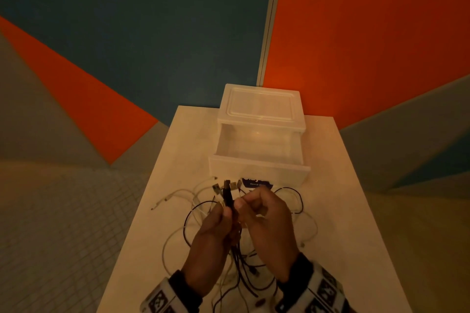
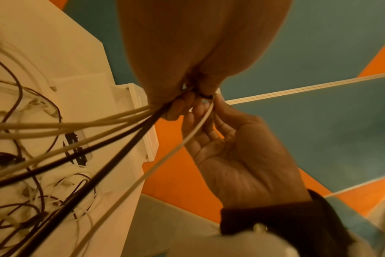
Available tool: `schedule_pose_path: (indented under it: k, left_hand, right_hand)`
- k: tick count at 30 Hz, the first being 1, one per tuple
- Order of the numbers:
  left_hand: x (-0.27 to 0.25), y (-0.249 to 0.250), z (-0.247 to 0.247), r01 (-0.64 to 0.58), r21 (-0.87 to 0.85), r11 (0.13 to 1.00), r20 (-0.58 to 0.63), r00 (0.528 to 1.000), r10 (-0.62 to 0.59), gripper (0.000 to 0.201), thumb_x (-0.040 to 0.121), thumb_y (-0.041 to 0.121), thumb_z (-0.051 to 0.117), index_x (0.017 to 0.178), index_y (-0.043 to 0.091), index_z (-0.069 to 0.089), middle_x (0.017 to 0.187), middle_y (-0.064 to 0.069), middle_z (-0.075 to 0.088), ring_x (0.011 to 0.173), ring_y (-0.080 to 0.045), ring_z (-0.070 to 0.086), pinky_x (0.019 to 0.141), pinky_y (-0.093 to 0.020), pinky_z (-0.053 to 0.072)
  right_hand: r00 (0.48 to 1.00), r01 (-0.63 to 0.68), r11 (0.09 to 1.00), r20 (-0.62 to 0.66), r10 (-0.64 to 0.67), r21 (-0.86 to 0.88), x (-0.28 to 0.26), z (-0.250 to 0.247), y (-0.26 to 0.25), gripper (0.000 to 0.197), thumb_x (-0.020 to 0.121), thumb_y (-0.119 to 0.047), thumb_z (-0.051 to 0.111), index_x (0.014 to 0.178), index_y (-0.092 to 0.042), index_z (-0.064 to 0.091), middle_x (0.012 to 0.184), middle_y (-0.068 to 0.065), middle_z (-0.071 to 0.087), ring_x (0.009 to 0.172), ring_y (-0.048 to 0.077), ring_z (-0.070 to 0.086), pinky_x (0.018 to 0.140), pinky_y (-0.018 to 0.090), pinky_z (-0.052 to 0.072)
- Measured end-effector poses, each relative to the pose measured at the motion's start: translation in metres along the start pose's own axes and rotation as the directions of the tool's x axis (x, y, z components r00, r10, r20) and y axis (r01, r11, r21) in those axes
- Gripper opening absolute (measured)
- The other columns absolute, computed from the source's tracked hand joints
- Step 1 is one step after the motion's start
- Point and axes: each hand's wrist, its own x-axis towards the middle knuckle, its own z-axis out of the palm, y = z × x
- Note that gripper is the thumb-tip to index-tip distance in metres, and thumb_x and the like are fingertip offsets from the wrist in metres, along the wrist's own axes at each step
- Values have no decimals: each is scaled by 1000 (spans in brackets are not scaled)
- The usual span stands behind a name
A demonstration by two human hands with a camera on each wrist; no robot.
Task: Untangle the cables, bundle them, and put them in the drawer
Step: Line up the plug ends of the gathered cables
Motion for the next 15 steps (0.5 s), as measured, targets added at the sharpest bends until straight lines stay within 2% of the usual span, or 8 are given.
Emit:
schedule_pose_path:
  k: [2,4,6,8,10,11,13,15]
  left_hand:
    - [-2,0,1,-13,13,1000,13,1000,13,30,90,30,51,98,1,52,83,-8,53,71,-15,42,59,-26,36]
    - [-3,0,0,-35,28,999,50,998,34,27,90,28,48,93,3,55,73,3,61,65,-7,51,58,-22,41]
    - [-5,0,0,-71,66,995,97,993,64,25,89,28,45,90,7,57,66,8,61,60,-4,55,59,-21,44]
    - [-5,-2,0,-84,89,992,110,991,74,26,92,26,43,96,7,61,72,7,68,68,-6,64,66,-23,50]
    - [-5,-3,0,-56,77,995,88,995,49,26,97,20,41,102,7,63,84,-1,74,82,-13,70,69,-25,53]
    - [-5,-4,-1,-38,68,997,69,997,33,26,98,18,40,102,8,64,87,-4,74,83,-16,70,68,-26,53]
    - [-1,-4,-2,-30,33,999,-1,1000,30,23,96,18,44,97,9,65,85,-7,74,79,-20,70,65,-29,52]
    - [4,1,-4,-57,-18,998,-64,996,56,24,93,23,48,84,7,62,75,-11,66,72,-26,61,69,-38,47]
  right_hand:
    - [999,-31,999,-33,31,15,2,3,2,16,81,-39,67,78,-26,60,77,-1,69,74,14,69,71,44,58]
    - [994,-87,995,-67,89,39,4,6,5,29,73,-54,66,77,-28,55,81,0,65,75,20,69,69,47,59]
    - [987,-150,987,-53,154,61,4,7,6,36,72,-58,67,80,-26,51,88,1,62,75,24,69,65,48,60]
    - [976,-217,972,-11,218,86,4,8,6,40,76,-55,67,85,-20,49,94,5,61,77,26,69,61,47,60]
    - [958,-287,951,47,283,116,2,8,5,42,79,-53,66,88,-16,48,95,8,62,80,29,69,61,42,61]
    - [947,-319,939,86,310,128,1,7,4,44,80,-53,66,91,-14,47,92,8,63,79,29,68,59,38,61]
    - [921,-359,923,215,326,139,-1,5,5,50,81,-55,64,96,-10,46,82,5,63,66,25,64,53,31,52]
    - [895,-342,928,350,275,145,-3,-2,14,47,84,-54,61,96,-12,46,73,-1,59,59,18,55,50,27,43]
